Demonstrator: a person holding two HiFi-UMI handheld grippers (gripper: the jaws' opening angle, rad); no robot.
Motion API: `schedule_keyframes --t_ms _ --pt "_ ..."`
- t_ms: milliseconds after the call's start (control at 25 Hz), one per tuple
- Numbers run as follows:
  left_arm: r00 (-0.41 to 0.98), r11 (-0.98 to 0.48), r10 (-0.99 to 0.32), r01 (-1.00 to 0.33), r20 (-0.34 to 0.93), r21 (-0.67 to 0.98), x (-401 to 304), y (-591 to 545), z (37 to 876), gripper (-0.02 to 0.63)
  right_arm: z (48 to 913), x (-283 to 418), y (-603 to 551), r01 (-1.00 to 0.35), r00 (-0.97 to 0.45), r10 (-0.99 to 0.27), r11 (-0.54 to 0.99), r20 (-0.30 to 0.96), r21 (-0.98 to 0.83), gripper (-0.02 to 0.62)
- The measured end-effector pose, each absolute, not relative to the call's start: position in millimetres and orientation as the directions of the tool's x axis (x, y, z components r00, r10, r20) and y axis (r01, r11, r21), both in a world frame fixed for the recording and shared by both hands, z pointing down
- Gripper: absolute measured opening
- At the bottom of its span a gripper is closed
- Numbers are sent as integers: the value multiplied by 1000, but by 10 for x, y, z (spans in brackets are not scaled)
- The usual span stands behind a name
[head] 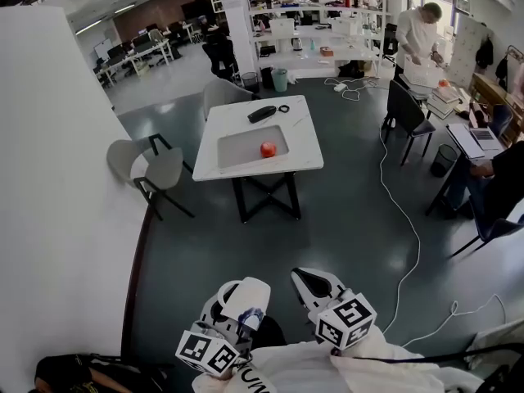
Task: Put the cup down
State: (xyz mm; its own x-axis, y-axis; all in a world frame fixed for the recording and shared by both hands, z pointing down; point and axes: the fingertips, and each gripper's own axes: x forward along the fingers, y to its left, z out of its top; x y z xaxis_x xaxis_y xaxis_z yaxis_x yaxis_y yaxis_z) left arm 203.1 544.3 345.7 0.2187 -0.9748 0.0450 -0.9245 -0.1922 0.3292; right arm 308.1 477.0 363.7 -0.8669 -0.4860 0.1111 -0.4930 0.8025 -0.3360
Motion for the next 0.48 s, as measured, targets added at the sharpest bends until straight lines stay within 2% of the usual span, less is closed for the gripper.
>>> schedule_keyframes --t_ms 480 --pt "262 -228 -963 -917 65 327 1492 4589 3637 32 3957 2678 4002 -535 -839 -526 756 137 -376 5"
